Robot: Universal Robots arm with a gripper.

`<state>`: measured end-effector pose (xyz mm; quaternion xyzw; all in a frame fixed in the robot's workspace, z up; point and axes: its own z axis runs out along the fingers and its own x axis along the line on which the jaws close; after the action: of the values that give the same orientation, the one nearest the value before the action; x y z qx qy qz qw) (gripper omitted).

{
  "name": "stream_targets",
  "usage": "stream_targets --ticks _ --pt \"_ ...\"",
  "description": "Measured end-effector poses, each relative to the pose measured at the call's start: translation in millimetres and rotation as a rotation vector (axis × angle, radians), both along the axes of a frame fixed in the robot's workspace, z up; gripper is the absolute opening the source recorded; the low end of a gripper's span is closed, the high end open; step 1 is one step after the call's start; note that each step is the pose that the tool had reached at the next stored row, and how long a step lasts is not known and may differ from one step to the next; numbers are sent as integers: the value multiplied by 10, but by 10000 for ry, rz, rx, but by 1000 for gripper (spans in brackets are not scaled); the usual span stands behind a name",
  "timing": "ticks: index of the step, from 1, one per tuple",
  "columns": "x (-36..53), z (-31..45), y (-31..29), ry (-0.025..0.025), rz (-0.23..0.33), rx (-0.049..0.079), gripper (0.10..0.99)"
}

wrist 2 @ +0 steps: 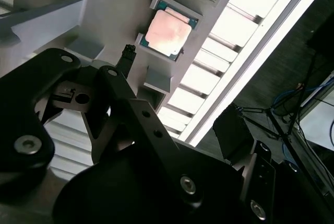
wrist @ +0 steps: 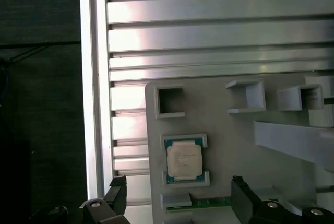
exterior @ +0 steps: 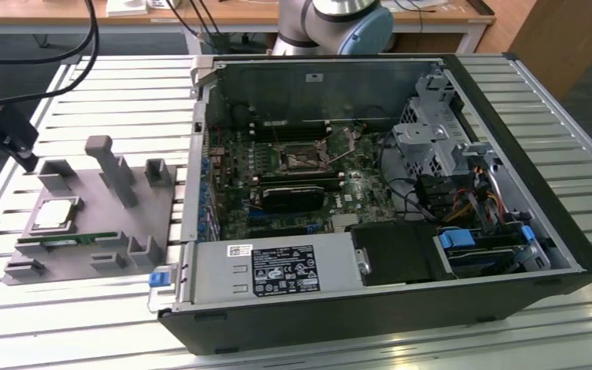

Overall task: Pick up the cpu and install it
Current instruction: 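Pick up the cpu and move it towards the insertion slot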

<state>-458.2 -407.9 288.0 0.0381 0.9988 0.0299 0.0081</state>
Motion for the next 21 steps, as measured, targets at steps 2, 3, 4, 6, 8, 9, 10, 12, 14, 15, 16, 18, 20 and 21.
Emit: stream_targets --ticks 2,3,4,6,8,9,10,12,14,15,16,18,20,21 --pt "0 -28 0 2 0 11 878" --pt "0 -41 -1 3 0 14 878" --pt "0 -52 0 2 0 16 878" --pt "0 -74 -1 3 1 18 878" --pt "0 -94 -2 4 1 18 878" --pt "0 -105 -3 3 1 19 878" --pt "0 -114 -5 3 1 18 878" --pt "0 -133 -10 5 2 18 878" --pt "0 -152 -13 4 2 19 878" --pt "0 -162 -15 5 3 18 878" --pt "0 -172 -16 4 2 18 878" --pt "0 -191 -20 4 4 18 878" --pt "1 -217 -29 8 4 31 878" --pt "1 -231 -33 15 3 44 878"
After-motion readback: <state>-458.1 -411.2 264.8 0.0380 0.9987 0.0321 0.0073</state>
